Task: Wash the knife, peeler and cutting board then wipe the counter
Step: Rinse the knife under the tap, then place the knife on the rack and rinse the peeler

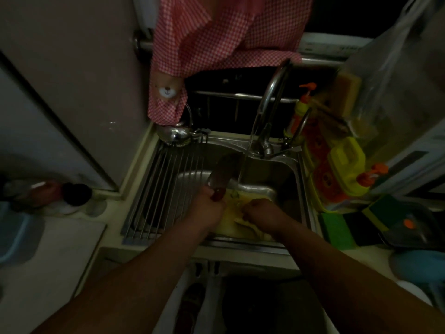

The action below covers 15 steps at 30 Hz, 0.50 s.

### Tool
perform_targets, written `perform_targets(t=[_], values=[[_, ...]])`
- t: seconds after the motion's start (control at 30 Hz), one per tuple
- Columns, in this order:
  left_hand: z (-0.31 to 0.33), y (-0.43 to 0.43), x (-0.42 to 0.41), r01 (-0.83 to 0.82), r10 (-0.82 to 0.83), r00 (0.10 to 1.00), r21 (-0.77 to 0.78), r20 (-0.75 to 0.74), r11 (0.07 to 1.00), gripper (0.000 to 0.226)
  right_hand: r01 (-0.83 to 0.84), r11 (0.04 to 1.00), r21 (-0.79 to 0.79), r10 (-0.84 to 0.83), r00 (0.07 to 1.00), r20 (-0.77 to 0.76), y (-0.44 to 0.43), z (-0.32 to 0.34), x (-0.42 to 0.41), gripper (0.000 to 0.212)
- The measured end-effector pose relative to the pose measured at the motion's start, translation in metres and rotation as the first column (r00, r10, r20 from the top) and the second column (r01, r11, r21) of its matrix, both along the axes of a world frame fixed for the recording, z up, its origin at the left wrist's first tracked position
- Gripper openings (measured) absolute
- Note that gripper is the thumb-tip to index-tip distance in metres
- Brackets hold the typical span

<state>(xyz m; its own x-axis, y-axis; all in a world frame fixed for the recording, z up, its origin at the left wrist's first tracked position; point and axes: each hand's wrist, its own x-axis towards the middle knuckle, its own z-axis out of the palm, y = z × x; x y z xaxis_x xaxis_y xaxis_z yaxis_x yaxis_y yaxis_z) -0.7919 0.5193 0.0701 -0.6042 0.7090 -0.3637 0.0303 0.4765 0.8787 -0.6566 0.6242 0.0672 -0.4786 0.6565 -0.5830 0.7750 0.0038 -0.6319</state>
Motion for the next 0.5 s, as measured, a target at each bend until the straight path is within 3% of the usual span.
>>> perform_targets(t=[0.13, 0.2, 0.27, 0.37, 0.5], values=[[-0.005, -0.023, -0.012, -0.014, 0.013, 0.986, -0.007, -0.167, 1.0, 0.017, 0.043, 0.998, -0.056, -0.054, 0.975, -0.218, -0.015, 0.018, -0.036, 0.029], [-0.009, -0.042, -0.035, 0.012, -0.034, 0.946, -0.07, -0.321, 0.997, 0.03, -0.001, 0.999, -0.054, -0.013, 0.965, -0.261, -0.025, 0.027, -0.053, 0.031], [-0.015, -0.059, -0.064, 0.046, -0.113, 0.878, -0.151, -0.466, 0.987, 0.037, -0.045, 0.997, -0.057, 0.029, 0.968, -0.251, -0.032, 0.026, -0.063, 0.033], [-0.03, -0.077, -0.113, 0.08, -0.217, 0.808, -0.263, -0.548, 0.962, 0.044, -0.075, 0.992, -0.097, 0.055, 0.978, -0.2, -0.033, 0.012, -0.073, 0.036], [-0.047, -0.078, -0.164, 0.167, -0.329, 0.707, -0.305, -0.626, 0.938, 0.03, -0.06, 0.992, -0.109, 0.047, 0.992, -0.118, -0.031, -0.004, -0.086, 0.035]])
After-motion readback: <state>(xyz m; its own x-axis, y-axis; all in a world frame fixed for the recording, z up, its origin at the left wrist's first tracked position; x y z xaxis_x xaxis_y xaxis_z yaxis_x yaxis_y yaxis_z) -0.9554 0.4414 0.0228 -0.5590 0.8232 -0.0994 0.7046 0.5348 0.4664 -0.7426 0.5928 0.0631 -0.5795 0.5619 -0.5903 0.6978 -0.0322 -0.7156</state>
